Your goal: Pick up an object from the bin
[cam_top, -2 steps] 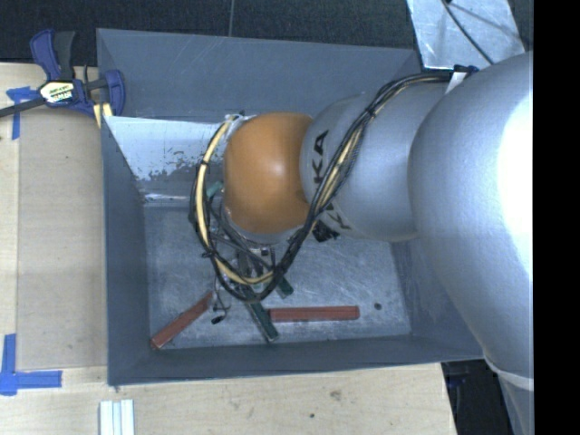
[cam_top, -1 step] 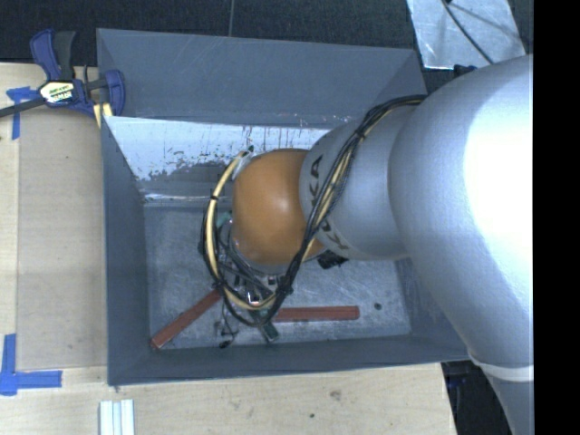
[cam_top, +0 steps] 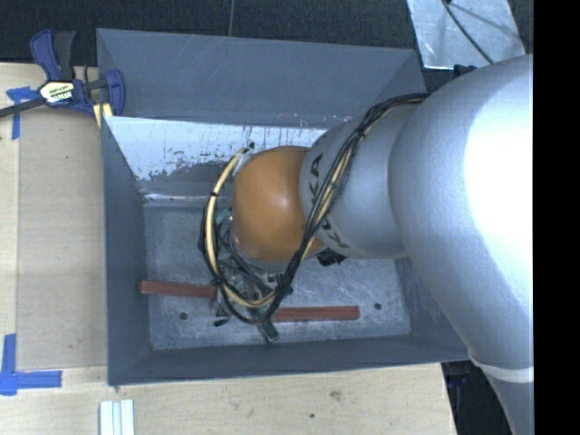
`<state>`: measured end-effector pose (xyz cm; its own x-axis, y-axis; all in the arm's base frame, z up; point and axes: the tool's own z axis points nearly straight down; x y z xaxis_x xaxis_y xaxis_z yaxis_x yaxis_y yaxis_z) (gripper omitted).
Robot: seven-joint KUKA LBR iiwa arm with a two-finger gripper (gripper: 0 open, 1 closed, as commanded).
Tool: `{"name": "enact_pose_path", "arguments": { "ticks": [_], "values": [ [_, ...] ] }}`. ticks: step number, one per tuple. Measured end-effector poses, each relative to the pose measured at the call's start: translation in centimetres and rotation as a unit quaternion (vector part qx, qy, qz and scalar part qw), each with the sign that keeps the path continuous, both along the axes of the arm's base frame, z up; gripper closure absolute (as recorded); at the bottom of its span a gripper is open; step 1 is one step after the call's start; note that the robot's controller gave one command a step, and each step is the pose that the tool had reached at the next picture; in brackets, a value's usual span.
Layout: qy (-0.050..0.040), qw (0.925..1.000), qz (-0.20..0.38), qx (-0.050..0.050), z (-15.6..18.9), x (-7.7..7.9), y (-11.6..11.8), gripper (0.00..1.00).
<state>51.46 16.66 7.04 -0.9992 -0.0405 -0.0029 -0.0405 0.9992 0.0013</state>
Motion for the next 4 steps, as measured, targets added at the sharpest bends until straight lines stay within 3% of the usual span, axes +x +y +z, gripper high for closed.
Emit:
{"name": "enact_pose_path", "arguments": {
  "ticks": [1,2,3,4],
  "values": [
    [-0.0043,0.9999,0.010,0.001,16.7,0.1,0.3,1.00],
    [0.0001,1.0000,0.009,0.000,16.2,0.0,0.3,0.00],
    [0.0021,0.9944,0.105,-0.001,8.3,4.1,1.1,0.00],
    [-0.0014,0.9948,0.102,-0.001,11.2,9.5,-3.9,0.00]
  ]
}}
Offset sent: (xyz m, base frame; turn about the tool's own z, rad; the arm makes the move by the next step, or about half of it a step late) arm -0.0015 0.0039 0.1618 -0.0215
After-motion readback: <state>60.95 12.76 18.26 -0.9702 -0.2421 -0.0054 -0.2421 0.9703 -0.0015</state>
